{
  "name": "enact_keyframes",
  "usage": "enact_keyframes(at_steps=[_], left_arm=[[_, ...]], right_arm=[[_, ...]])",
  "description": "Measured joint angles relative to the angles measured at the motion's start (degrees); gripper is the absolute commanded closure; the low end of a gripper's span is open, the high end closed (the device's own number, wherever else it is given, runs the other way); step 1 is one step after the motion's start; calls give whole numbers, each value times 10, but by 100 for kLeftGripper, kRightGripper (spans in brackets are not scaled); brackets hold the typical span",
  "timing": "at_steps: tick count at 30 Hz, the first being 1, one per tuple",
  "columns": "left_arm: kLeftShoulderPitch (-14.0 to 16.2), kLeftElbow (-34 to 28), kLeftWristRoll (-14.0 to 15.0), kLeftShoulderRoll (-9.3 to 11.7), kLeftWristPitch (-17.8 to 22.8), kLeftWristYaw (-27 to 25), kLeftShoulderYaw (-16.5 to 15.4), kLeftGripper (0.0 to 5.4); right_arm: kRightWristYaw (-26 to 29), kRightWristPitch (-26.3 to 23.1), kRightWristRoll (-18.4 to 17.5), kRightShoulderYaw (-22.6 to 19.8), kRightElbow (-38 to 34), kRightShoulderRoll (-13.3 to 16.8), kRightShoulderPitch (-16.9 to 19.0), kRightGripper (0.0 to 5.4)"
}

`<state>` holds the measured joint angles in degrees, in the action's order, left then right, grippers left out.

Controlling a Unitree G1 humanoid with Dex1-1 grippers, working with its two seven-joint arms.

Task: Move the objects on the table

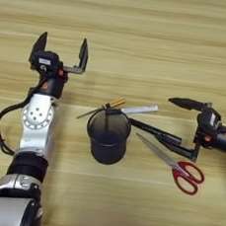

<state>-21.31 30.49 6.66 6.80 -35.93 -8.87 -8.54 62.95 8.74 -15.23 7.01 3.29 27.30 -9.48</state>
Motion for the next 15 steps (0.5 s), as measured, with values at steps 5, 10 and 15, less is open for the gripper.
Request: enact_keyframes(at_steps=[5,10,15], left_arm=[[0,0,0,0,0,0,0,0],[0,0,0,0,0,0,0,0],[0,0,0,0,-1,0,0,0]], right_arm=[[2,-8,1,18,-15,0,9,2],[4,-9,3,40,-15,-3,10,2],[3,-9,5,57,0,-11,8,2]])
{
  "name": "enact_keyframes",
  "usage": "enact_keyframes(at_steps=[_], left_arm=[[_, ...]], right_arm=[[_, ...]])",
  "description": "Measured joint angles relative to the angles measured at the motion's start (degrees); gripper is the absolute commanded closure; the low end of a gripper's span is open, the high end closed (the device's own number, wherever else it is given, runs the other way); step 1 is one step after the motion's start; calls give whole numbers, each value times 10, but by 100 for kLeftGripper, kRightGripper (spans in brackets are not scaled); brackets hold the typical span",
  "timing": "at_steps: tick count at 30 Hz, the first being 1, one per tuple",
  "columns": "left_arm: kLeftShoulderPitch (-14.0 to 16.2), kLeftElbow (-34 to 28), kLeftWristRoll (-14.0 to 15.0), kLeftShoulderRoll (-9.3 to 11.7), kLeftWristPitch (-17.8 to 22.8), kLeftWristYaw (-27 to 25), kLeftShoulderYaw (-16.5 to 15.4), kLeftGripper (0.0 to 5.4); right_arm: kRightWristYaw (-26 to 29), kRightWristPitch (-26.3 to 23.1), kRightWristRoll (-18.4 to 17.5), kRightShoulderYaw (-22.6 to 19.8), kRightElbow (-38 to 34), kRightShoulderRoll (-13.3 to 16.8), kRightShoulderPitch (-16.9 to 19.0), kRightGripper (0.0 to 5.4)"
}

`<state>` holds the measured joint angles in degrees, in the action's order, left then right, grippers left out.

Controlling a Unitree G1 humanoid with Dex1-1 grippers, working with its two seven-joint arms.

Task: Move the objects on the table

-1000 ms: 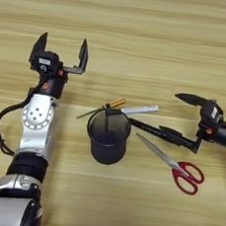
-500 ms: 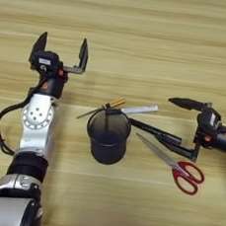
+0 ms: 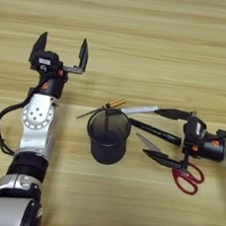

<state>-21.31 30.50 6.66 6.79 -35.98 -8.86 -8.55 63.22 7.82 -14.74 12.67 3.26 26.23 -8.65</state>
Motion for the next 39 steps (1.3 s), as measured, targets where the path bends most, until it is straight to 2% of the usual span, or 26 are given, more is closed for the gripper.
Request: enact_keyframes(at_steps=[18,30,39], left_arm=[[0,0,0,0,0,0,0,0],[0,0,0,-1,-1,0,0,0],[0,0,0,-2,-1,0,0,0]], right_arm=[[9,1,16,49,18,-29,-17,2],[-5,1,39,77,44,-67,-38,2],[-17,1,50,83,70,-87,-50,2]])
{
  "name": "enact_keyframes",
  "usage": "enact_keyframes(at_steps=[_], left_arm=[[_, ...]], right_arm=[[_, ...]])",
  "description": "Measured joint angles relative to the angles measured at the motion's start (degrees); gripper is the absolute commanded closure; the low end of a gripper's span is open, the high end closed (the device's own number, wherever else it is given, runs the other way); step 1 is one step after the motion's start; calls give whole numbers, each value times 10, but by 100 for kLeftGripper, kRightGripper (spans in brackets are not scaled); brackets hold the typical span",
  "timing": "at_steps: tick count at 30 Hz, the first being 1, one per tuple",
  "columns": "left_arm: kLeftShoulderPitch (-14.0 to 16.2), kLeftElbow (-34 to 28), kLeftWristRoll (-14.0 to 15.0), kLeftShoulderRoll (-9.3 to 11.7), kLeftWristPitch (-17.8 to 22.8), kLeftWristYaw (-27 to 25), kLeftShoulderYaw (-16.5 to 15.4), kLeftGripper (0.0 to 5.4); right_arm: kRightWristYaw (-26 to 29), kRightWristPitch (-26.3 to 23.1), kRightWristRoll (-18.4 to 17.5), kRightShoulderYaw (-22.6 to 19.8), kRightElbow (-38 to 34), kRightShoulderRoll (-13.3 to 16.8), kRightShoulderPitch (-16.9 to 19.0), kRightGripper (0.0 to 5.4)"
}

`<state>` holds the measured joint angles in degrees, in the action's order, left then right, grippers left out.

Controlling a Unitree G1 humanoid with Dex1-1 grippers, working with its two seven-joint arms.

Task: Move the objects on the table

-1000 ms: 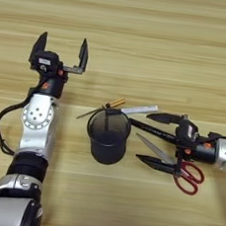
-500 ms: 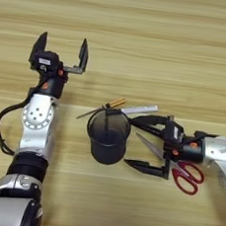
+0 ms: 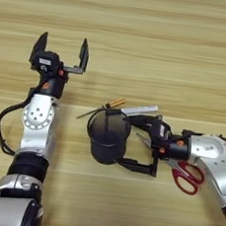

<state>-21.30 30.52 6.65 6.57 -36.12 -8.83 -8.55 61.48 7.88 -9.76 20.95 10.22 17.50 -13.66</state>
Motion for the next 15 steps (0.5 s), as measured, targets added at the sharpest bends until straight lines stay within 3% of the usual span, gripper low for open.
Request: enact_keyframes(at_steps=[15], left_arm=[[0,0,0,0,-1,0,0,0]], right_arm=[[0,2,1,1,28,-18,-8,2]])
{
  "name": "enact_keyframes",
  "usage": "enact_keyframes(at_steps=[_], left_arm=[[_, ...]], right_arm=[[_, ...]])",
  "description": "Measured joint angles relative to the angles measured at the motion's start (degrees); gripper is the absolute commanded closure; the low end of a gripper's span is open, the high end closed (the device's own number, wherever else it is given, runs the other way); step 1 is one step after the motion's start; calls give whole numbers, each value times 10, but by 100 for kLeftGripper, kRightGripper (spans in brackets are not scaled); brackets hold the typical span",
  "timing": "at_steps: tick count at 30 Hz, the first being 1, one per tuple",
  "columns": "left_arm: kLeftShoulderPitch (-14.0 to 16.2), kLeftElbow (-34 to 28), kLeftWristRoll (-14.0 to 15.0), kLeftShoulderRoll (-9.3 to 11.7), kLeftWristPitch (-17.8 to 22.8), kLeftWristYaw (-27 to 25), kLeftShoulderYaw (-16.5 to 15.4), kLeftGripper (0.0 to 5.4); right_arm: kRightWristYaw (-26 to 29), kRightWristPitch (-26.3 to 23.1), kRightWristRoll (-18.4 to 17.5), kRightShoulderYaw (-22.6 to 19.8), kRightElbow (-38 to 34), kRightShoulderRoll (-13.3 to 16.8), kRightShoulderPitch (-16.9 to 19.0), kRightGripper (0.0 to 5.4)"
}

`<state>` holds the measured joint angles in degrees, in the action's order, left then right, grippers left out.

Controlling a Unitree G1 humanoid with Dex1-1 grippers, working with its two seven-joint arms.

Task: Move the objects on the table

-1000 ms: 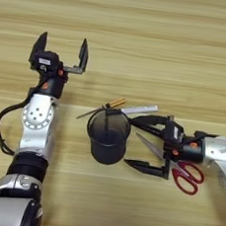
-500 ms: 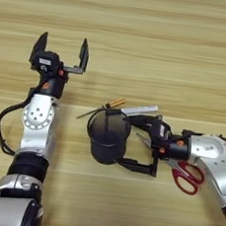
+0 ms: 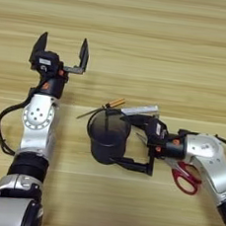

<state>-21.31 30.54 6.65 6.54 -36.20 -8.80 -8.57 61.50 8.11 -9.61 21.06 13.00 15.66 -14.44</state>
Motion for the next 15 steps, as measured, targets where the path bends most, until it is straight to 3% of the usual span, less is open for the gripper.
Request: enact_keyframes(at_steps=[15], left_arm=[[0,1,-1,0,-1,2,0,0]], right_arm=[[1,13,1,-1,62,-27,-29,2]])
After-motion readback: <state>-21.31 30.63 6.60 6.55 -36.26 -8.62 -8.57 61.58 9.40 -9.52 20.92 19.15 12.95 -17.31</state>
